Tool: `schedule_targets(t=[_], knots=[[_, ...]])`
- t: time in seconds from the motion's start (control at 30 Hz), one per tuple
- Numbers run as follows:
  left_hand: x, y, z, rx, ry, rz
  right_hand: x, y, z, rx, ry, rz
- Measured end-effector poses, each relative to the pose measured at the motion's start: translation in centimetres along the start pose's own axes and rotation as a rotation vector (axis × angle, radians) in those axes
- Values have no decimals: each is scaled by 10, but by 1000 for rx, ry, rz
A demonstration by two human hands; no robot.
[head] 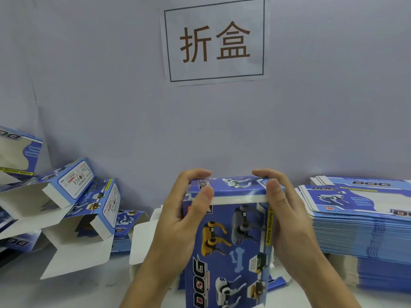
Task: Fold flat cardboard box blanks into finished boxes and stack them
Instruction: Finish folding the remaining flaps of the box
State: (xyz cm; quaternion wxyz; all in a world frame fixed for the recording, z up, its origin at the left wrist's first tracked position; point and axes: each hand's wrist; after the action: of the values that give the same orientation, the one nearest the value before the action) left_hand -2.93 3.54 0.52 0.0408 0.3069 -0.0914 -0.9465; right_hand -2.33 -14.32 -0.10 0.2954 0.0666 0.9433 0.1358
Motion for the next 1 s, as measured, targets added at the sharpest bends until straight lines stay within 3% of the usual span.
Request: schedule_targets(t=[0.37,0.7,1.0], knots=[[1,14,-4,88,143,110,-3,10,-12,-50,47,47],[-1,13,1,130,-86,85,-3,6,-11,-87,65,17],[2,13,-1,139,-22,64,-3,3,-7,-172,67,-10]])
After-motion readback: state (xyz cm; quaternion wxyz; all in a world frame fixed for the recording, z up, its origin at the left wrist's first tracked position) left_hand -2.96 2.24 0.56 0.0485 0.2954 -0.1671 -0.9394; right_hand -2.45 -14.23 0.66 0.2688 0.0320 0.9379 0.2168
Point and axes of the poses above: each hand's wrist, its own x-axis away from the middle knuckle, its own y-axis out of the palm, z = x × y, and after that the axes turned 14 degrees about z, right-handed
